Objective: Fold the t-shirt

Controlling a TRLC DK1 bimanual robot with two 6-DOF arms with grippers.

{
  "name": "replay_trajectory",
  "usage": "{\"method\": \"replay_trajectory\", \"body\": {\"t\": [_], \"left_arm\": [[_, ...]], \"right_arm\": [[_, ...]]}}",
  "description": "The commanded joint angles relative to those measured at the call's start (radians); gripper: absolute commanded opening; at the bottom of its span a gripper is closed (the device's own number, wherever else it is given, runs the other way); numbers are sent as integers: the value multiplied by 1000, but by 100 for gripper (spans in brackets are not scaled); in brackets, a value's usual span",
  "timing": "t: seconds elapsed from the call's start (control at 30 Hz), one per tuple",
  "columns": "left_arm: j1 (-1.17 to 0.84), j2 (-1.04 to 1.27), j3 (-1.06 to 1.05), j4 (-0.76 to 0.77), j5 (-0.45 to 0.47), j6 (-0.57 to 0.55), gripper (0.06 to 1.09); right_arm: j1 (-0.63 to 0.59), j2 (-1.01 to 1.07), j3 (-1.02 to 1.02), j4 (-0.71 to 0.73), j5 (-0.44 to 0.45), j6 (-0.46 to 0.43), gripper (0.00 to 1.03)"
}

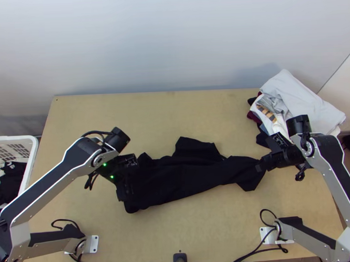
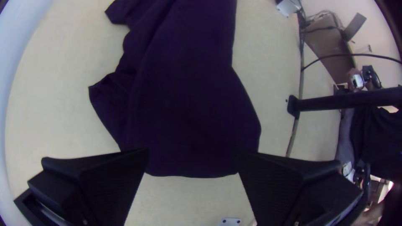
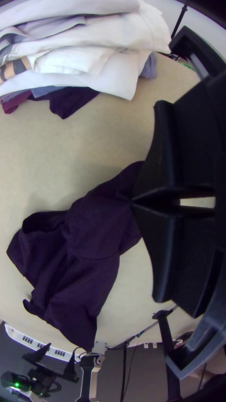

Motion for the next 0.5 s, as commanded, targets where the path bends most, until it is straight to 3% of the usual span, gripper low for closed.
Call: {"method": "replay_trajectory", "body": {"t": [0.0,0.17,0.47], "left_arm": [[96,-9,-120,136,-79,-18,103],[156,-18,-249,248,-150,-10,103],[147,-18,-345,320,-151,-26,103]], "right_arm": [[4,-9,-8,0,0,6,3],[24,-15,-8,0,0,7,3],[50,-15,3,0,0,17,3]]}}
